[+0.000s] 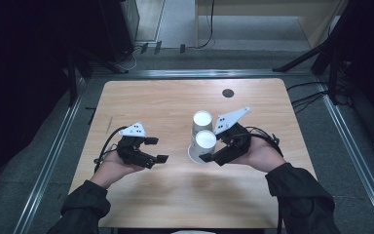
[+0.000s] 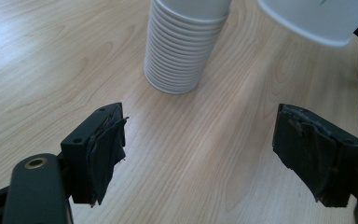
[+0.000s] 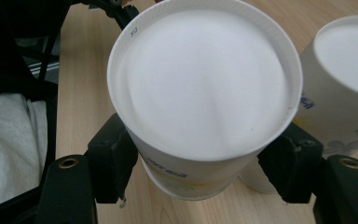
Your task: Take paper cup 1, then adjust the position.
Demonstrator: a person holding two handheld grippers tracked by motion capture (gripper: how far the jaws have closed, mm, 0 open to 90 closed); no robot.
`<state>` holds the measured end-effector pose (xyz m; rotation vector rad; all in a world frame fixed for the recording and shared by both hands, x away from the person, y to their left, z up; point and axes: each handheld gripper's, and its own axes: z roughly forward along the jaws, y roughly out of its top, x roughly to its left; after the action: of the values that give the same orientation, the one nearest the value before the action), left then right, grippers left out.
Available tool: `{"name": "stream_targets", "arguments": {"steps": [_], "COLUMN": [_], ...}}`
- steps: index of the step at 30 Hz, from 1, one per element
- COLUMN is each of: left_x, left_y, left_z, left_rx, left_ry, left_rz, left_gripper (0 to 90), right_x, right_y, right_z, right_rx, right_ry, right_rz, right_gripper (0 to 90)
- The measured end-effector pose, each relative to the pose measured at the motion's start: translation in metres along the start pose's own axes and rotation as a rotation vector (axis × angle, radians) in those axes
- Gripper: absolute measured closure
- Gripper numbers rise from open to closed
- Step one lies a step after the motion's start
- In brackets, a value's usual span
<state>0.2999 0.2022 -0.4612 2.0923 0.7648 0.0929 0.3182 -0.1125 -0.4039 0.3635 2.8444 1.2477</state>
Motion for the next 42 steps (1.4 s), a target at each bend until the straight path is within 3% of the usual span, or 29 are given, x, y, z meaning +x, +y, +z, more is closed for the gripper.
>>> {"name": "stream_targets", "arguments": {"steps": [4,8,18,26,32,42], "left_x": [-0.003,-0.006,-0.014,-0.020,-0.022,-0.029], "left_y": [0.000,0.000,0.002,0.001,0.001,0.002], "left_z": [0.004,0.009,0.018,0.035,0.046,0.056], "left_rx": [0.003,0.007,0.018,0.041,0.038,0.038], "left_ry": [-0.006,-0.018,-0.065,-0.107,-0.145,-0.157], "left_rz": [0.016,0.033,0.061,0.089,0.093,0.121], "left_gripper": [17.1,17.1,17.1,15.7,15.3,13.4], "right_x": [0.001,0.000,-0.002,-0.006,-0.009,-0.007], "right_y": [-0.007,-0.016,-0.023,-0.028,-0.027,-0.023], "right_z": [0.013,0.026,0.041,0.046,0.044,0.045], "right_rx": [0.017,0.021,0.034,0.035,-0.003,-0.025], "right_ry": [0.008,0.023,0.038,0.053,0.061,0.086], "right_rz": [-0.007,0.024,0.038,0.058,0.085,0.082], "right_gripper": [32.8,32.7,32.7,32.6,32.5,32.2]}}
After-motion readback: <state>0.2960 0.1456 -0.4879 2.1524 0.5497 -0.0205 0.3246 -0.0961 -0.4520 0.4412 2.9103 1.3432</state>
